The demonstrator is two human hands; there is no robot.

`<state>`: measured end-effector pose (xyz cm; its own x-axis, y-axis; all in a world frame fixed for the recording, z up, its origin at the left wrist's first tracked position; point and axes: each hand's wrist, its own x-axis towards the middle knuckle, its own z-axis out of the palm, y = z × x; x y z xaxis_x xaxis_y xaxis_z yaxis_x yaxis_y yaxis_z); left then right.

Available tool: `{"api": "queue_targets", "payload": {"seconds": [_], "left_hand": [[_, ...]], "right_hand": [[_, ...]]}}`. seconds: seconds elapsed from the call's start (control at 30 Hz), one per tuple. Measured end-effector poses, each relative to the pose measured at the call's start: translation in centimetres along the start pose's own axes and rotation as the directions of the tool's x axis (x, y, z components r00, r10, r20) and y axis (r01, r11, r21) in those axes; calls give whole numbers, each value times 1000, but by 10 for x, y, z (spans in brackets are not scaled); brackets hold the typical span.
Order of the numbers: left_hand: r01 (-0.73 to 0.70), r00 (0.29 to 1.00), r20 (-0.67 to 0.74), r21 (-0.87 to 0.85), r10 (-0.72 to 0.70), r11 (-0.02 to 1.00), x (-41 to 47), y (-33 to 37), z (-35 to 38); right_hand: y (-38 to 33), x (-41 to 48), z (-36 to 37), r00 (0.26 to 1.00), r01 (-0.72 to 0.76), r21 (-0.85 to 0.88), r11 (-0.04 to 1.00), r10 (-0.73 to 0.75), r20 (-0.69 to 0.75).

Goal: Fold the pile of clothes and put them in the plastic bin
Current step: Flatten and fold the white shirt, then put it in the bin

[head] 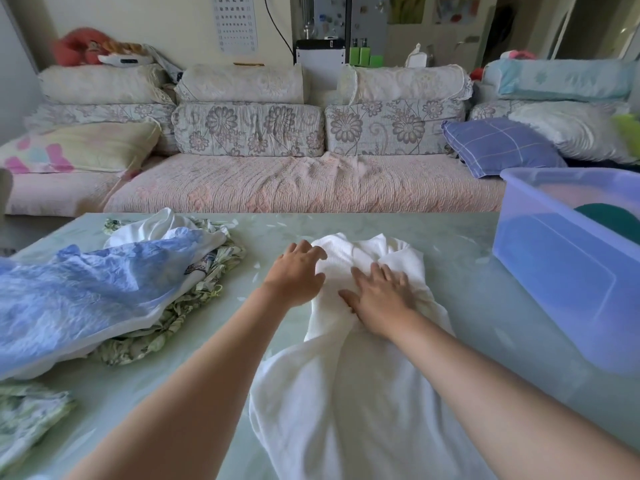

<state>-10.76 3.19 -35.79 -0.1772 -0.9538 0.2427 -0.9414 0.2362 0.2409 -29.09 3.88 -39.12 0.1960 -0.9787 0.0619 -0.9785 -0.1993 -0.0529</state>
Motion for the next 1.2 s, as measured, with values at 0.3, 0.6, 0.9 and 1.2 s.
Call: {"api": "queue_targets", "payload": {"seconds": [0.3,0.6,0.9,1.2], "left_hand": [[285,886,423,-170,-191,943,-93,3,-27],[208,879,443,-24,-176,978,-136,12,-61],[325,894,436,-458,-109,827,-156,40,-89],[304,331,897,-395,293,867,-165,84,-76]], "right_hand": [[-21,-65,-36,964,250,162,955,-229,-138],[-43,-144,-50,901,397,216,892,-424,93],[-49,-182,-53,827,301,378,875,-437,353],[-2,-154,-58,968,-250,698,671,155,198]]}}
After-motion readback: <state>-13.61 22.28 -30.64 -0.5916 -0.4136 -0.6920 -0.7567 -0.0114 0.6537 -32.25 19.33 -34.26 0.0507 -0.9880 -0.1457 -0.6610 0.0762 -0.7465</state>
